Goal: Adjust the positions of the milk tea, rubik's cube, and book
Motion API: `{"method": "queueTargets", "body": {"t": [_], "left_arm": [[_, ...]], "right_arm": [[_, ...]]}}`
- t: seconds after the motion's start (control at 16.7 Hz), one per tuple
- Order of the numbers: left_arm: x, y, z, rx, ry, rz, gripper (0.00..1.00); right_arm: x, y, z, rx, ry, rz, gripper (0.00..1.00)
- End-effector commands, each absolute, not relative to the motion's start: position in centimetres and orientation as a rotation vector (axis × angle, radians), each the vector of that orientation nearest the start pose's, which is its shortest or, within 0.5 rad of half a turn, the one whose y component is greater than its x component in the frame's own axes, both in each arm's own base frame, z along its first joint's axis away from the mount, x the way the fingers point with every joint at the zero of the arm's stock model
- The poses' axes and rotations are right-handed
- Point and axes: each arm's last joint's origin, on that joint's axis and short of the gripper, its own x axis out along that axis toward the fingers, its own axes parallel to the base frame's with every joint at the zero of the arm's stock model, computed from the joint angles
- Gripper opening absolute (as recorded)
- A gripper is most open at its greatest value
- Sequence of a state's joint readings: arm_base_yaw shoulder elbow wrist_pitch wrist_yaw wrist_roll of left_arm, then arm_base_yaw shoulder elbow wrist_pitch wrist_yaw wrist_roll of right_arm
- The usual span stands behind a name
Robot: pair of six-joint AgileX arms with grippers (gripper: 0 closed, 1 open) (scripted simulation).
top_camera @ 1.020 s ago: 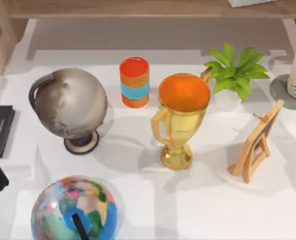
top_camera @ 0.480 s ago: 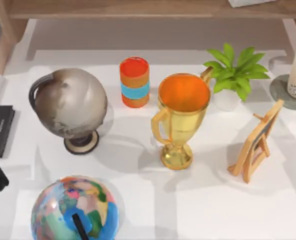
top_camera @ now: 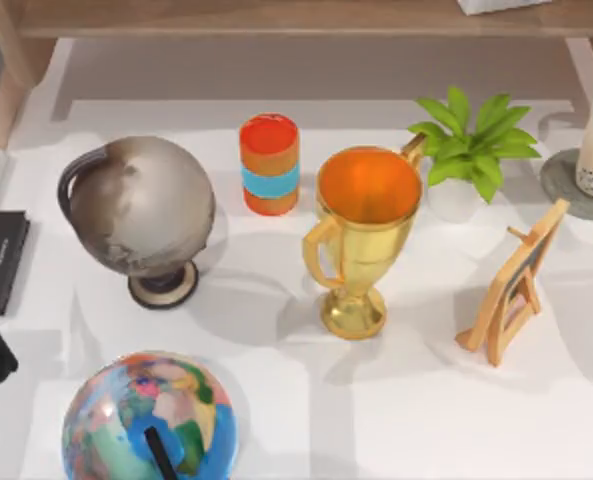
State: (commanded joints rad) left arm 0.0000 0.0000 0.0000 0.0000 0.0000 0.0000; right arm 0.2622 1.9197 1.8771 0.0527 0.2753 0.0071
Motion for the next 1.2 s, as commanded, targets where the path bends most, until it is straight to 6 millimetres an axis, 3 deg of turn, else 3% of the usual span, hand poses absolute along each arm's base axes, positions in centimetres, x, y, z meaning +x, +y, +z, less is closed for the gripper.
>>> {"method": "queueTargets", "body": {"t": [0.36,1.14,1.2], "left_arm": [[10.57,-0.12,16.0,0.0,0.0,0.0,1.0],[10.57,-0.12,16.0,0.0,0.0,0.0,1.0],[10.57,-0.12,16.0,0.0,0.0,0.0,1.0]], "right_arm": [[45.0,12.06,39.64,-0.001,0.0,-0.007,0.0],[45.0,12.06,39.64,-0.001,0.0,-0.007,0.98],[45.0,12.06,39.64,-0.001,0.0,-0.007,1.0]]}}
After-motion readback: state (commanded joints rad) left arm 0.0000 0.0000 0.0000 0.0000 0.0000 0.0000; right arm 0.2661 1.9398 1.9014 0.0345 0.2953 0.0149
